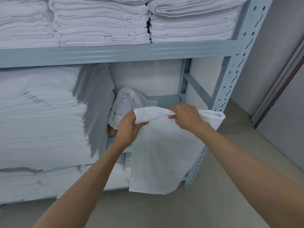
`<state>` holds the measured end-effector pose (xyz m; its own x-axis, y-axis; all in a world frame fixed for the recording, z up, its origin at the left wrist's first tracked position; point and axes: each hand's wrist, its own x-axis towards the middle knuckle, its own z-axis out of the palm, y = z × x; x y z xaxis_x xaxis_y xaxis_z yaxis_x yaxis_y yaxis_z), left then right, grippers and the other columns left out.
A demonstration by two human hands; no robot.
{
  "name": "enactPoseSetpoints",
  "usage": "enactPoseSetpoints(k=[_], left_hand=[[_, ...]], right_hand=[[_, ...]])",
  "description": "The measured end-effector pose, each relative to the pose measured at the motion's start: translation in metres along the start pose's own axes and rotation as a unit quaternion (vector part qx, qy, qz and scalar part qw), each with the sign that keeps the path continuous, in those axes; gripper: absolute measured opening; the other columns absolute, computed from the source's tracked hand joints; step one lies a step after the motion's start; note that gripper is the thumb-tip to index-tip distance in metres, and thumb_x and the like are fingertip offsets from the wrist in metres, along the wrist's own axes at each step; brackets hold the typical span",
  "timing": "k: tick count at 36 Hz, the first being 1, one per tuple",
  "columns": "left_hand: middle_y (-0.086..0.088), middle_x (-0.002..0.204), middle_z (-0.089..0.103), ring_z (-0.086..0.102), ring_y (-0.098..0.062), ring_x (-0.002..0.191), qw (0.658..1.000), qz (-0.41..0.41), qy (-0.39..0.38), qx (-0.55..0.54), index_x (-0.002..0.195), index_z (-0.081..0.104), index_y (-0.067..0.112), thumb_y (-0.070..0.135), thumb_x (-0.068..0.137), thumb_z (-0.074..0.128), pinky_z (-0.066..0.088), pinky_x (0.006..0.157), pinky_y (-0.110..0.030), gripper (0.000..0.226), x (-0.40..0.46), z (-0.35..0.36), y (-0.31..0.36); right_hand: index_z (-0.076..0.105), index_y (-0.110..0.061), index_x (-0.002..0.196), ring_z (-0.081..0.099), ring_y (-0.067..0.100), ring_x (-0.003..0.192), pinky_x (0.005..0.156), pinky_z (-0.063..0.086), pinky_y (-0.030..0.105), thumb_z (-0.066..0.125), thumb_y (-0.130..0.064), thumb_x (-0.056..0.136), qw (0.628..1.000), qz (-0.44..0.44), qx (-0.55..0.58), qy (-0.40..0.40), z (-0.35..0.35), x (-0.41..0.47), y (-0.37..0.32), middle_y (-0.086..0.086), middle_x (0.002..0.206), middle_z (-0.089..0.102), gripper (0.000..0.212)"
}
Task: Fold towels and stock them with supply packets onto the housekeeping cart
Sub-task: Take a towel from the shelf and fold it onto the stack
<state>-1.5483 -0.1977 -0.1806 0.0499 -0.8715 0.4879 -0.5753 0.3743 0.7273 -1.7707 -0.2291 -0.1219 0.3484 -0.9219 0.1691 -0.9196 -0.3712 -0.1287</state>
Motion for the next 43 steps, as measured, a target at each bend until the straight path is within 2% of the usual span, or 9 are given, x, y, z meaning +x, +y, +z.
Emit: enactPoseSetpoints(k=[4,8,11,16,21,28,33,37,43], left_hand=[[0.001,0.113,0.068,0.062,-0.011,0.098,0.999,0.036,-0.001,0.008,0.118,0.069,0.006,0.014,0.086,0.077,0.042,0.082,-0.002,0.034,0.012,0.002,0.011],[0.005,0.096,0.073,0.068,-0.012,0.086,0.998,-0.021,0.004,-0.064,0.107,0.069,0.012,0.015,0.083,0.08,0.053,0.076,-0.024,0.026,0.011,0.002,0.01],[0.015,0.079,0.062,0.056,0.002,0.068,0.99,-0.069,0.067,-0.103,0.087,0.052,0.021,0.019,0.076,0.086,0.046,0.062,-0.014,0.036,0.006,0.0,-0.004],[0.026,0.117,0.06,0.059,0.007,0.106,0.979,-0.148,0.012,-0.142,0.119,0.048,0.043,0.039,0.061,0.095,0.052,0.082,-0.016,0.075,-0.006,0.0,-0.024],[0.013,0.112,0.071,0.068,-0.007,0.102,0.956,-0.218,-0.014,-0.198,0.122,0.061,0.031,0.046,0.049,0.096,0.058,0.091,-0.04,0.082,-0.023,0.011,-0.043],[0.028,0.113,0.068,0.064,0.008,0.102,0.952,-0.214,-0.109,-0.19,0.122,0.056,0.045,0.054,0.05,0.094,0.051,0.085,-0.017,0.081,-0.023,0.01,-0.044],[0.016,0.111,0.073,0.07,-0.004,0.101,0.936,-0.238,-0.147,-0.213,0.115,0.064,0.036,0.05,0.054,0.093,0.055,0.086,-0.027,0.069,-0.029,0.018,-0.04],[-0.006,0.113,0.075,0.071,-0.028,0.105,0.883,-0.303,-0.16,-0.32,0.109,0.075,0.023,0.046,0.055,0.095,0.056,0.09,-0.045,0.062,-0.046,0.031,-0.042],[-0.01,0.114,0.074,0.072,-0.028,0.104,0.856,-0.333,-0.236,-0.317,0.122,0.065,0.012,0.028,0.065,0.093,0.06,0.081,-0.039,0.066,-0.07,0.05,-0.037]], right_hand=[[0.058,-0.025,0.088,0.054,0.021,0.076,0.063,0.031,0.03,0.054,-0.025,0.1,1.0,0.022,0.014,-0.007,-0.013,-0.001,0.008,-0.002,0.084,0.055,0.013],[0.061,-0.023,0.086,0.051,0.019,0.072,0.06,0.033,0.029,0.056,-0.026,0.1,0.998,0.032,0.052,-0.001,-0.016,-0.003,0.01,-0.003,0.079,0.055,0.015],[0.062,-0.021,0.082,0.05,0.018,0.069,0.054,0.03,0.029,0.055,-0.024,0.099,0.998,0.024,0.058,0.023,-0.019,-0.004,0.003,-0.005,0.074,0.054,0.018],[0.066,-0.019,0.081,0.06,0.024,0.073,0.061,0.04,0.032,0.056,-0.019,0.097,0.998,-0.009,0.053,0.037,-0.038,0.001,-0.009,0.001,0.079,0.065,0.018],[0.065,-0.014,0.074,0.061,0.027,0.071,0.059,0.042,0.034,0.057,-0.013,0.092,0.996,-0.034,0.053,0.064,-0.061,0.006,-0.013,0.005,0.074,0.067,0.02],[0.069,-0.016,0.079,0.061,0.03,0.077,0.064,0.044,0.038,0.059,-0.013,0.09,0.995,-0.052,0.052,0.071,-0.088,0.007,0.001,0.008,0.081,0.069,0.015],[0.072,-0.012,0.086,0.063,0.033,0.082,0.063,0.043,0.034,0.064,-0.019,0.091,0.993,-0.047,0.077,0.076,-0.098,0.006,0.013,0.01,0.087,0.071,0.012],[0.069,-0.008,0.083,0.061,0.032,0.078,0.06,0.038,0.031,0.066,-0.025,0.09,0.993,-0.047,0.078,0.081,-0.104,0.006,0.019,0.011,0.082,0.069,0.019],[0.072,-0.012,0.085,0.061,0.029,0.079,0.06,0.036,0.029,0.066,-0.026,0.089,0.992,-0.038,0.079,0.094,-0.112,0.008,0.022,0.008,0.082,0.069,0.016]])
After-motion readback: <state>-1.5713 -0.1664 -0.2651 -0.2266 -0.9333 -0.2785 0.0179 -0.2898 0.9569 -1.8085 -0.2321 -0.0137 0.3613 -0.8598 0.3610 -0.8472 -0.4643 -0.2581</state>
